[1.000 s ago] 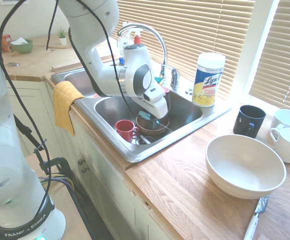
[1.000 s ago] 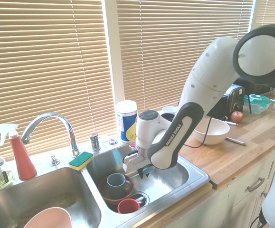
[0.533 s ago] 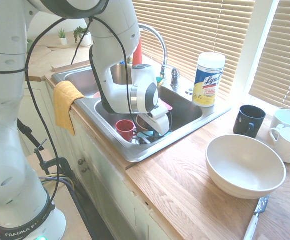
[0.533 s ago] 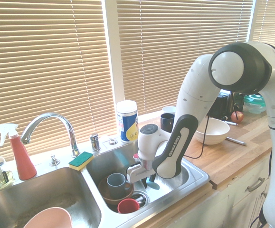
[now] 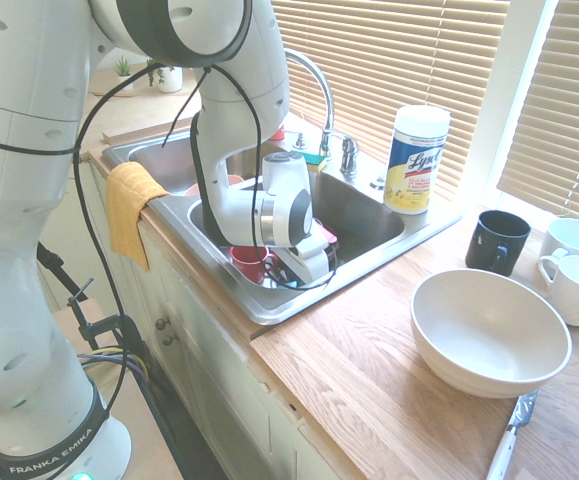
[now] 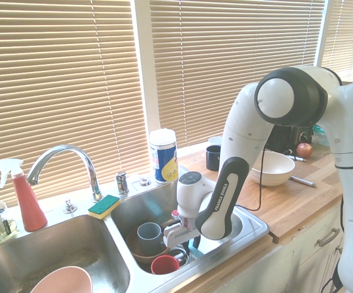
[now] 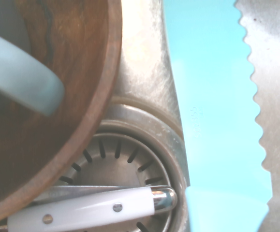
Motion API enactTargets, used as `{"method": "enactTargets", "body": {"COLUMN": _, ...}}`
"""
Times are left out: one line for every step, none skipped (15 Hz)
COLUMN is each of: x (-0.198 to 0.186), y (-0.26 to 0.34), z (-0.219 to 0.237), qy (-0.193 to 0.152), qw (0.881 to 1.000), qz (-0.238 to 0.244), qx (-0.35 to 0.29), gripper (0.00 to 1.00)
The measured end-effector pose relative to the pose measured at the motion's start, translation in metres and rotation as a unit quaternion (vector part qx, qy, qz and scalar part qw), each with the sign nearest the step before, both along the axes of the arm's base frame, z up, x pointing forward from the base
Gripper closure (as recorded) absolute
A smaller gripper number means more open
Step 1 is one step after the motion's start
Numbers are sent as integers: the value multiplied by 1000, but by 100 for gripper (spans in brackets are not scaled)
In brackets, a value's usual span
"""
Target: Put the knife into the sink
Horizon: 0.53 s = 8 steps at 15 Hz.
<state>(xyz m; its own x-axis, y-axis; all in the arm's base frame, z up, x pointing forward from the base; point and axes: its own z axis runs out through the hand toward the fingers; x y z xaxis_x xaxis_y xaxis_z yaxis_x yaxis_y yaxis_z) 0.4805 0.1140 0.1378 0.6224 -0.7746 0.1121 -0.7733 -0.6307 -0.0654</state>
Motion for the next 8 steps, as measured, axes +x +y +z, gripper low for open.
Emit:
{"method": "enactTargets", "body": {"x": 0, "y": 0, "z": 0, "qy": -1, "qw": 1000, "qz": 0, "qx": 0, "gripper": 0}}
{"method": "enactTargets", "body": {"x": 1, "y": 0, "z": 1, "qy": -3, "qw": 1000, "qz": 1, "qx": 1, "gripper": 0}}
{"method": "enactTargets", "body": {"x": 2, "y": 1, "z": 2, "qy": -5, "qw": 1000, "qz": 1, "qx": 2, "gripper": 0}}
{"method": "enactTargets", "body": {"x": 3, "y": 1, "z": 5, "qy": -8, "qw": 1000, "qz": 1, "qx": 3, "gripper": 0}}
{"method": "enactTargets", "body": {"x": 6, "y": 1, "z": 12, "qy": -15, "qw": 1000, "qz": 1, "qx": 4, "gripper": 0}}
{"method": "enactTargets", "body": {"x": 10, "y": 3, "z": 25, "qy": -22, "qw": 1000, "qz": -1, "qx": 7, "gripper": 0}}
{"method": "enactTargets", "body": {"x": 14, "y": 4, "z": 43, "qy": -24, "qw": 1000, "qz": 3, "qx": 11, "gripper": 0}}
{"method": "enactTargets", "body": {"x": 17, "y": 5, "z": 64, "qy": -22, "qw": 1000, "qz": 6, "qx": 14, "gripper": 0}}
